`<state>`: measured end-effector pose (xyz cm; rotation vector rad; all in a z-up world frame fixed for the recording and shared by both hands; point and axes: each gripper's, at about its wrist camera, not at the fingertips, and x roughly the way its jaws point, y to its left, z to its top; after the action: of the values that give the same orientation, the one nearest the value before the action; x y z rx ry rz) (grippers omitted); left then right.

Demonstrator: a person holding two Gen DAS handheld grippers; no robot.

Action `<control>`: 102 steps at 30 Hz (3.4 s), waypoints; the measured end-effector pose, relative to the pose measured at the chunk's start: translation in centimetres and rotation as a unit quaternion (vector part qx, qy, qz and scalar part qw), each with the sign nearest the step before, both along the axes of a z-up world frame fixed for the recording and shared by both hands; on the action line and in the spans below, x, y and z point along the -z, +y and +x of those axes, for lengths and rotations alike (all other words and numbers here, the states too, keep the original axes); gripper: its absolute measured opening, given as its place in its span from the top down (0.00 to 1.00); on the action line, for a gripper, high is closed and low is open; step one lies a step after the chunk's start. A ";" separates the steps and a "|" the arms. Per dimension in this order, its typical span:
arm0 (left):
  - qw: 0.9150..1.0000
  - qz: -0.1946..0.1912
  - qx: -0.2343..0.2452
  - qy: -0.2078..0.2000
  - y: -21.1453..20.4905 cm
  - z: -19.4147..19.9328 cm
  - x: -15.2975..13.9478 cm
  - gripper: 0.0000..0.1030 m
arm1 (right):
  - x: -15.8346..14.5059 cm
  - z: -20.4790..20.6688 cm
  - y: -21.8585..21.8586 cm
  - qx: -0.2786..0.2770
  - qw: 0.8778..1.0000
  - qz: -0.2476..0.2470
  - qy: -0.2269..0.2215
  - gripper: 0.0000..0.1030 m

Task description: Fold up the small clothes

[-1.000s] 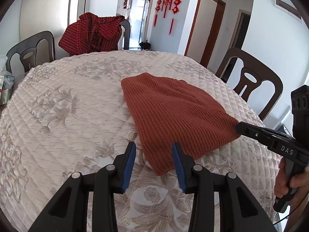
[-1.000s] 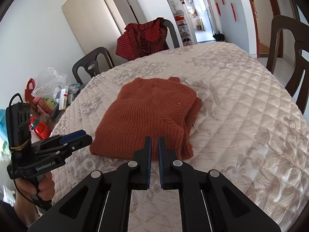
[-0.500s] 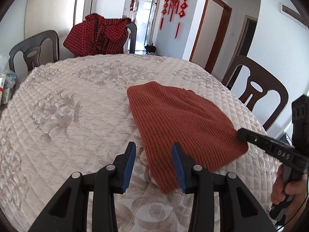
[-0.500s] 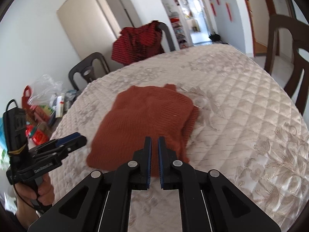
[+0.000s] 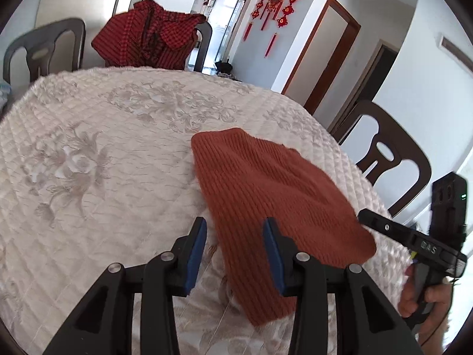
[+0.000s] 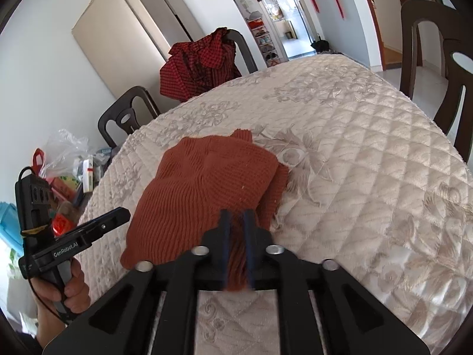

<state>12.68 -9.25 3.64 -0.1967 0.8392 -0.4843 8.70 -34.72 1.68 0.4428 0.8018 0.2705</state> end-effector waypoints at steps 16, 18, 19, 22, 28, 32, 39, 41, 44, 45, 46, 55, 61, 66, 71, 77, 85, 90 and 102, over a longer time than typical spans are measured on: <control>0.997 -0.054 0.019 0.052 0.1 2.1 2.8 0.44 | 3.8 3.8 -1.4 -0.045 0.991 0.120 0.045 0.56; 0.997 -0.057 0.020 0.055 0.0 2.4 2.9 0.44 | 4.1 3.8 -1.8 -0.039 0.989 0.132 0.047 0.64; 0.996 -0.058 0.024 0.055 -0.2 2.4 2.9 0.49 | 4.3 4.0 -2.1 -0.036 0.988 0.140 0.051 0.67; 0.997 -0.047 0.036 0.044 -1.1 2.3 2.2 0.62 | 4.2 4.1 -2.0 -0.037 0.988 0.144 0.051 0.74; 0.999 -0.039 0.036 0.010 -0.6 0.6 -0.1 0.72 | 2.1 2.9 -1.4 -0.049 0.988 0.148 0.026 0.77; 0.999 -0.028 0.036 -0.023 0.1 -0.8 -2.1 0.73 | -0.2 2.2 0.6 -0.071 0.988 0.140 0.004 0.77; 0.999 -0.003 0.007 -0.051 4.3 -0.9 -4.2 0.73 | -2.6 3.3 5.2 -0.111 0.983 0.146 -0.022 0.77; 0.999 0.005 -0.004 -0.053 6.1 -0.7 -4.6 0.73 | -2.6 4.2 7.1 -0.123 0.980 0.156 -0.023 0.77; 0.998 0.013 -0.021 -0.056 9.4 -0.3 -5.0 0.73 | -2.2 5.4 9.9 -0.136 0.975 0.173 -0.019 0.77; 0.998 0.014 -0.025 -0.055 10.2 0.0 -5.1 0.73 | -2.0 6.0 11.3 -0.143 0.973 0.178 -0.018 0.77; 0.998 0.017 -0.031 -0.055 11.3 0.2 -5.1 0.73 | -1.9 6.4 12.2 -0.148 0.972 0.180 -0.016 0.77; 0.996 0.023 -0.065 -0.054 19.2 2.6 -2.6 0.72 | -0.6 10.3 20.3 -0.189 0.965 0.179 -0.002 0.77; 0.991 0.025 -0.133 -0.013 23.0 3.2 2.5 0.69 | 3.0 11.8 21.7 -0.185 0.975 0.116 0.047 0.74; 0.984 0.040 -0.166 -0.044 22.6 0.6 0.2 0.72 | 0.7 10.1 20.2 -0.172 0.983 0.070 0.009 0.72; 0.986 0.057 -0.140 -0.076 19.6 -0.8 -0.8 0.72 | -2.0 10.0 21.6 -0.169 0.985 -0.009 -0.039 0.72; 0.983 0.108 -0.140 -0.049 17.7 0.1 0.9 0.72 | 2.2 13.8 23.4 -0.179 0.983 -0.037 0.027 0.74; 0.974 0.130 -0.176 -0.057 16.7 -4.1 -0.6 0.72 | -2.4 6.2 23.2 -0.204 0.973 -0.087 -0.058 0.74; 0.975 0.133 -0.179 -0.017 16.3 -3.7 1.9 0.71 | -0.2 4.0 24.8 -0.235 0.960 -0.141 -0.049 0.74; 0.968 0.146 -0.203 -0.013 16.3 -6.6 1.2 0.71 | -0.6 1.6 23.0 -0.226 0.963 -0.136 -0.052 0.74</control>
<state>6.08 7.05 2.43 -0.0855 0.8094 0.0231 10.26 -11.75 2.25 -0.0199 0.8163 0.5956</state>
